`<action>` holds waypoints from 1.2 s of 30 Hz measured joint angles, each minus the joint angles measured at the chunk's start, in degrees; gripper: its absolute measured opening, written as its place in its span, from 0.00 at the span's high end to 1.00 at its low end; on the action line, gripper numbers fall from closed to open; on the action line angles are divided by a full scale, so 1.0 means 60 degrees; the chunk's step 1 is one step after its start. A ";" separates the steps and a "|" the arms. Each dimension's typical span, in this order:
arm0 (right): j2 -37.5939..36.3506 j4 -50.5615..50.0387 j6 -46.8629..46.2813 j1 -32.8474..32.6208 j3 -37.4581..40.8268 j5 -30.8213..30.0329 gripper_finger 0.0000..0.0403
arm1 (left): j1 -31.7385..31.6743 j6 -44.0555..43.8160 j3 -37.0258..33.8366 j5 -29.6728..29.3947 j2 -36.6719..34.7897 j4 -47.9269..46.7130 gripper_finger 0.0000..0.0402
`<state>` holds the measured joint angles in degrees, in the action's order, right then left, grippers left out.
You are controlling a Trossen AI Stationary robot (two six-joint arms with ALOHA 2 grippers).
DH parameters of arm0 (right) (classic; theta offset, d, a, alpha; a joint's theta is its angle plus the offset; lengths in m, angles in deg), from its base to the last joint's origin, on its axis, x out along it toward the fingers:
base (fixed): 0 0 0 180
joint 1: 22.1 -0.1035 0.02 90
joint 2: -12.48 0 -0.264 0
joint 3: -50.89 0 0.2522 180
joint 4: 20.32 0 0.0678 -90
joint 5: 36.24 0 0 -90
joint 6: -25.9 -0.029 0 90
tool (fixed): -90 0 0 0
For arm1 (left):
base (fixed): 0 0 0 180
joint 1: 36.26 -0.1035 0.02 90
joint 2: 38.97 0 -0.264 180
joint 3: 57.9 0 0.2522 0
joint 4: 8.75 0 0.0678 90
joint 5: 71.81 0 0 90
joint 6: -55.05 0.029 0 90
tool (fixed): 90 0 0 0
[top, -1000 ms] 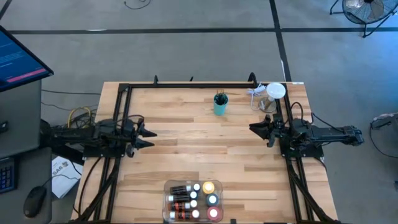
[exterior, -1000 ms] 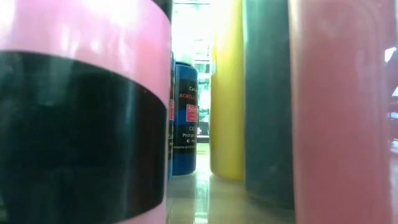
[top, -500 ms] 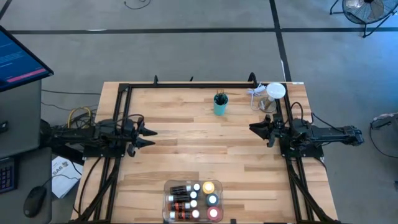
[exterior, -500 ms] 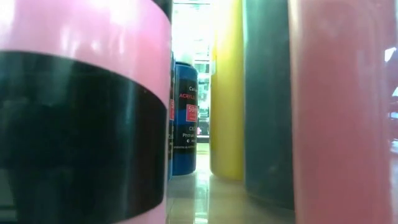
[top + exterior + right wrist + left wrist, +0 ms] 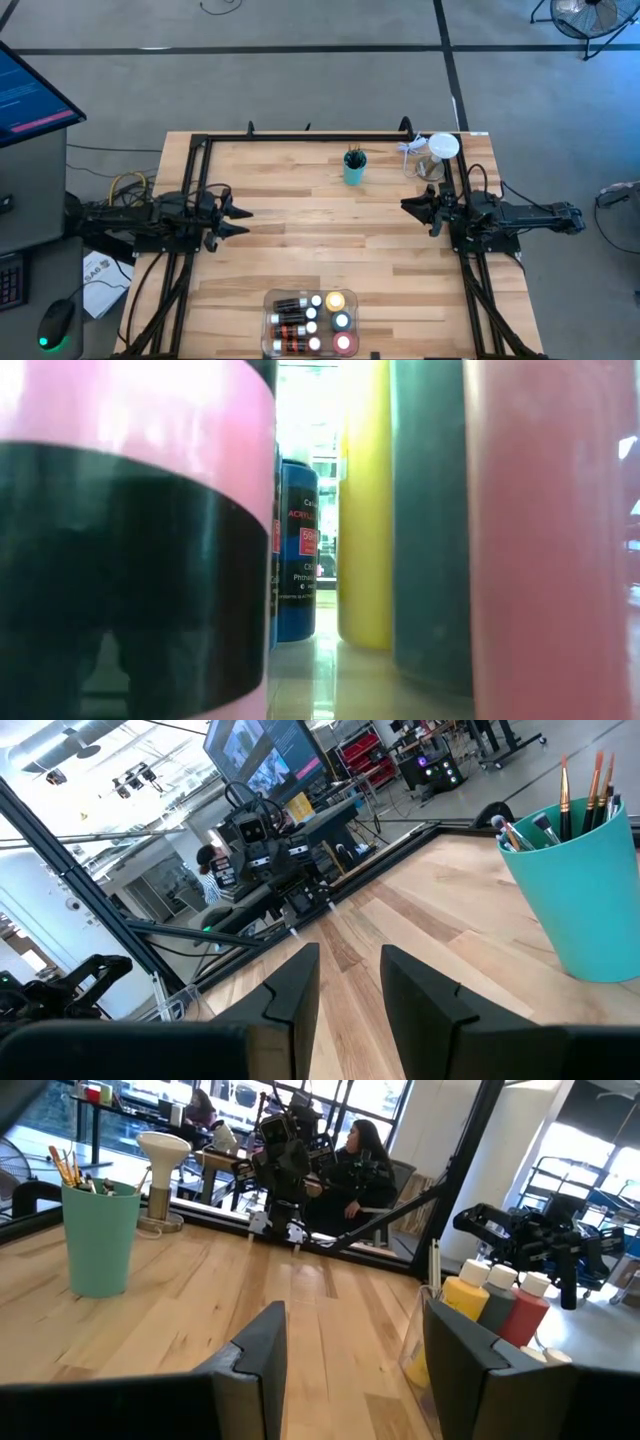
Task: Pick & Place Paint Supplies
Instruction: Return to Home Position
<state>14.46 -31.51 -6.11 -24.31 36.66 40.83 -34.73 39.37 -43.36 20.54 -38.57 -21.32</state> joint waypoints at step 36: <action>0.0000 0.0000 0.0000 0.0000 0.0000 0.0000 0.74 | 0.0003 0.0000 0.0004 -0.0036 0.0004 0.0320 0.65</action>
<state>14.46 -31.51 -6.11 -24.31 36.66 40.83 -34.72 39.37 -43.34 20.32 -38.55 -19.40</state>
